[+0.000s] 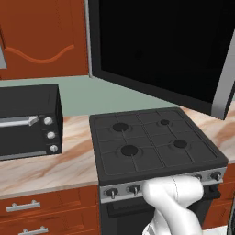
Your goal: Open the microwave door.
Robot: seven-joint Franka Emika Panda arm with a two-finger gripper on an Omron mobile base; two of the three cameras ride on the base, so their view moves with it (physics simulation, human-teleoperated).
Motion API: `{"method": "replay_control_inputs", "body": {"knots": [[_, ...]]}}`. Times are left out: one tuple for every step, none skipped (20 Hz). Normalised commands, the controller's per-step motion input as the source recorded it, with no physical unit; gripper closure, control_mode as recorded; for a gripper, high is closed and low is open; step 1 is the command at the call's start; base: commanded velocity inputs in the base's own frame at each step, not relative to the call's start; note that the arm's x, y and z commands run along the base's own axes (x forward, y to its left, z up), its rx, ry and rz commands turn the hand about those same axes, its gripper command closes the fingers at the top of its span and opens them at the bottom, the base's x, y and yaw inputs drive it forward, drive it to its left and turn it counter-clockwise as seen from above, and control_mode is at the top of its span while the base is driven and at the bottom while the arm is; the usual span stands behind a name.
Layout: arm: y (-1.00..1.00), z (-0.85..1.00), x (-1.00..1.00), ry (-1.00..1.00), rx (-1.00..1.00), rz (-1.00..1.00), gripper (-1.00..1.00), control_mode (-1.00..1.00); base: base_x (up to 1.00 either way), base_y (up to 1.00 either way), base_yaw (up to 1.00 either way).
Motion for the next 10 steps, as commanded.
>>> {"method": "replay_control_inputs", "body": {"knots": [[-0.62,0.0,0.0,0.37,0.68,0.31,-1.0,-1.0,0.0,0.0,0.0],[-0.53,0.0,0.0,0.4,0.77,0.31,-1.0,-1.0,0.0,0.0,0.0],[-0.44,0.0,0.0,0.42,0.85,0.31,-1.0,-1.0,0.0,0.0,0.0],[-0.32,0.0,0.09,0.47,0.88,0.3,-1.0,-1.0,0.0,0.0,0.0],[-0.29,0.0,0.31,0.47,0.89,0.29,-1.0,-1.0,0.0,0.0,0.0],[-0.26,0.0,0.59,0.42,0.88,0.27,-1.0,-1.0,0.0,0.0,0.0],[-0.29,-0.04,0.62,0.46,0.84,0.26,-1.0,-1.0,0.0,0.0,0.0],[-0.31,-0.08,0.56,0.47,0.85,0.26,-1.0,-1.0,0.0,0.0,0.0],[-0.31,-0.07,0.42,0.45,0.84,0.28,-1.0,-1.0,0.0,0.0,0.0],[-0.19,-0.09,0.47,0.44,0.83,0.25,-1.0,-1.0,0.0,0.0,0.0]]}}
